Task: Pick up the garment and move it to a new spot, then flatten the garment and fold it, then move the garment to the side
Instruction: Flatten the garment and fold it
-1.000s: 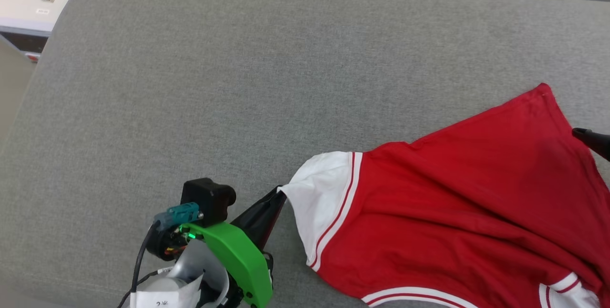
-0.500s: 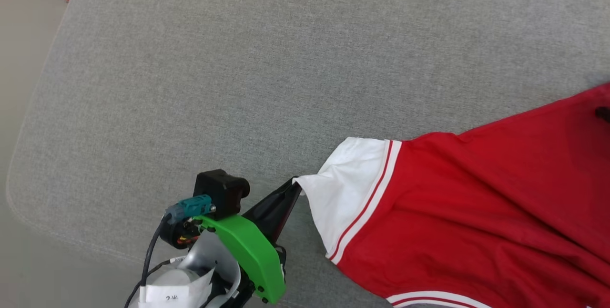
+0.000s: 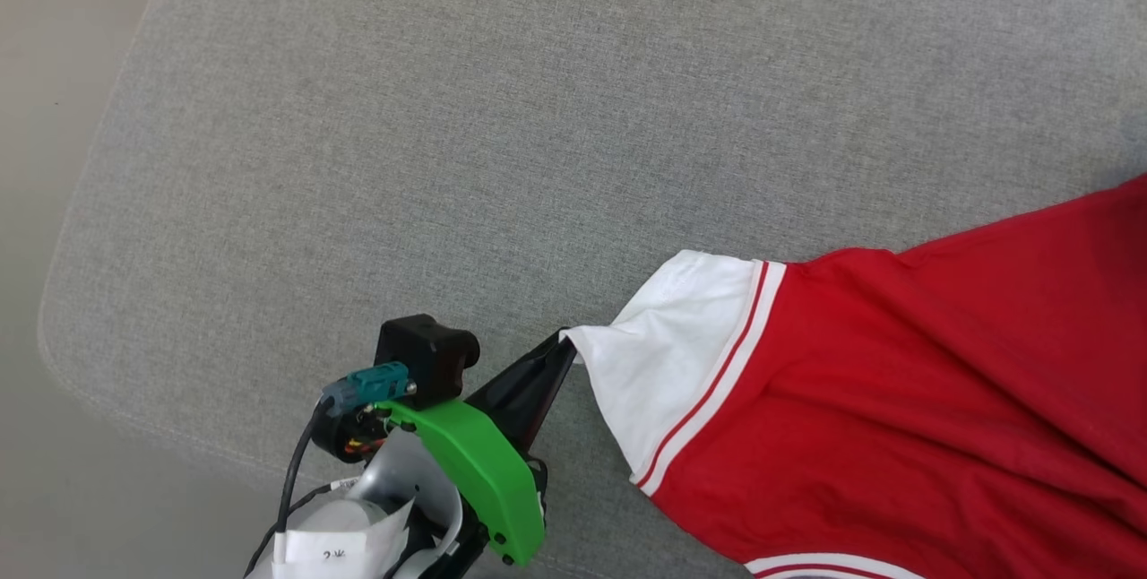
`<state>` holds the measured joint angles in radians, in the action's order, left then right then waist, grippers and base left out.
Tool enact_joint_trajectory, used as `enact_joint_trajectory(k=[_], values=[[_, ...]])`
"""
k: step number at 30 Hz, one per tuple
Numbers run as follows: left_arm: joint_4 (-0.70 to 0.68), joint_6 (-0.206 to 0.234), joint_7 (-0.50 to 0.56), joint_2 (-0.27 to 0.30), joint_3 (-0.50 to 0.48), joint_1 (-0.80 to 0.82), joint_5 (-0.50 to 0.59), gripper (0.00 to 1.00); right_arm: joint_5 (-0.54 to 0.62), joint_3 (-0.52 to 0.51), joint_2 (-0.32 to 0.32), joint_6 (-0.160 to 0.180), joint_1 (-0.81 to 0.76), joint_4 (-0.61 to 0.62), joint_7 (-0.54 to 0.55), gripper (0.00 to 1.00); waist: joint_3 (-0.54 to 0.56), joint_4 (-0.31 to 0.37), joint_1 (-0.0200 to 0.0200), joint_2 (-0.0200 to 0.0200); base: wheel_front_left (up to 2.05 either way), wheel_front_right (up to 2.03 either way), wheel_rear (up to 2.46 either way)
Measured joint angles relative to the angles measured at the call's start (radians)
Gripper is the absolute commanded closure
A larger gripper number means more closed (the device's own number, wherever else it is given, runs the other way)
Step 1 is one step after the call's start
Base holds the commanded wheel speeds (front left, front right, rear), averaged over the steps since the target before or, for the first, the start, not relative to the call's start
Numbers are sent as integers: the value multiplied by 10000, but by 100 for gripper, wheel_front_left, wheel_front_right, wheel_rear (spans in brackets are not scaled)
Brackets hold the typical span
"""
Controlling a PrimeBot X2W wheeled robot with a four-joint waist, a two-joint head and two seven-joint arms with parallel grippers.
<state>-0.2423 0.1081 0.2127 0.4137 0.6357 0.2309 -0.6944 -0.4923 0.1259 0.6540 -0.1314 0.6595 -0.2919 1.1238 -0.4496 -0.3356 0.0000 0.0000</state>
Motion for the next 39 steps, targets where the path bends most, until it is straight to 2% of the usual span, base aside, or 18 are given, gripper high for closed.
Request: enact_joint_trajectory(k=[10,14,25,32,39], values=[[232,2,-176,-15,-121,20,-44,100,-531,334,-155,2,96,-545,-1670,100,394,136,0,0,0,0,0],[314,6,-242,17,-316,19,-215,100,-915,769,-259,0,82,-721,-2832,100,831,307,0,0,0,0,0],[261,21,-173,625,-938,319,-303,100,-1760,1233,33,0,54,-945,-5125,100,2108,985,0,1,0,0,0],[21,261,27,1016,-1463,502,-399,100,-1833,1338,197,0,21,-476,-5833,100,2797,1714,0,1,0,0,0],[-330,500,272,1335,-2010,1159,-428,100,-1902,940,311,0,-140,399,-6282,100,3361,2392,0,1,0,0,0]])
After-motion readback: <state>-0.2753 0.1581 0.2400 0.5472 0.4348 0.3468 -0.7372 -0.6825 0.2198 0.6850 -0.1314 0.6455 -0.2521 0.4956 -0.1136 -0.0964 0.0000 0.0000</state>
